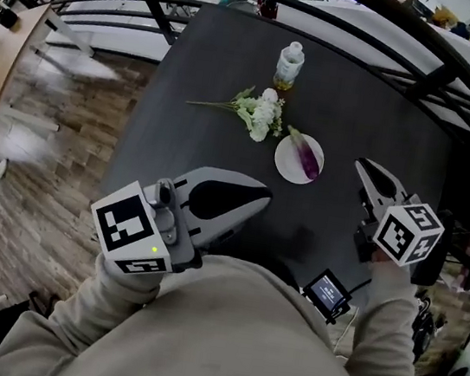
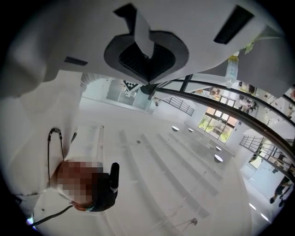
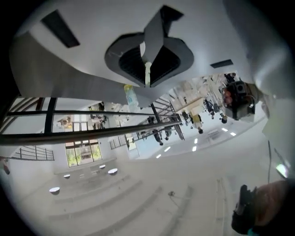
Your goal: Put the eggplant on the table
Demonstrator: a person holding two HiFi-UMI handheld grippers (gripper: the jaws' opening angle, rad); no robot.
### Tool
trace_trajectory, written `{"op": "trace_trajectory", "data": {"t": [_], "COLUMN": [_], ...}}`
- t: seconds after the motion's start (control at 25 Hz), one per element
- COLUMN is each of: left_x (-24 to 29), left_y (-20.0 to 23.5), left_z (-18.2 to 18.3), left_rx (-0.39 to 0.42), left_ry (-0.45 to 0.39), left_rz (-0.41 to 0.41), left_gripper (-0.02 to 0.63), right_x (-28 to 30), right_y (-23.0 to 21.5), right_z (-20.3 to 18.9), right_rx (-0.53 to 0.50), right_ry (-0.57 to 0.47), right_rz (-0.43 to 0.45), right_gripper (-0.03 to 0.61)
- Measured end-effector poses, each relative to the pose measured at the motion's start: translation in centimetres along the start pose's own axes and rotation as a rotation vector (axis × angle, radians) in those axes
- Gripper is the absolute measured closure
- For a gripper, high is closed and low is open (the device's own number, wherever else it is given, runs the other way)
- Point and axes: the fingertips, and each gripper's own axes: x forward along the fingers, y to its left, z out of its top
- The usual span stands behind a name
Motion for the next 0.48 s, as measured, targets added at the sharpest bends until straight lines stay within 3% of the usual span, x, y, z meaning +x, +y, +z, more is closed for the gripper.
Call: {"op": "trace_trajectory", "data": {"t": [0.28, 0.48], "left_x": [4.4, 6.1], "left_y": [-1.9, -3.0], "left_z": [3.0, 3.5], "left_rx": [0.078, 0.093], "left_ry": [0.007, 0.021], "left_rz": [-0.137, -0.213], "left_gripper": [0.609, 0.609], "right_x": [-10.7, -15.2], "right_y": [5.2, 7.8], "right_z": [7.2, 9.2], "right_rx": [-0.034, -0.038], "right_ry": [-0.333, -0.448], "right_rz": [0.093, 0.087], "right_gripper": [0.565, 0.565]}}
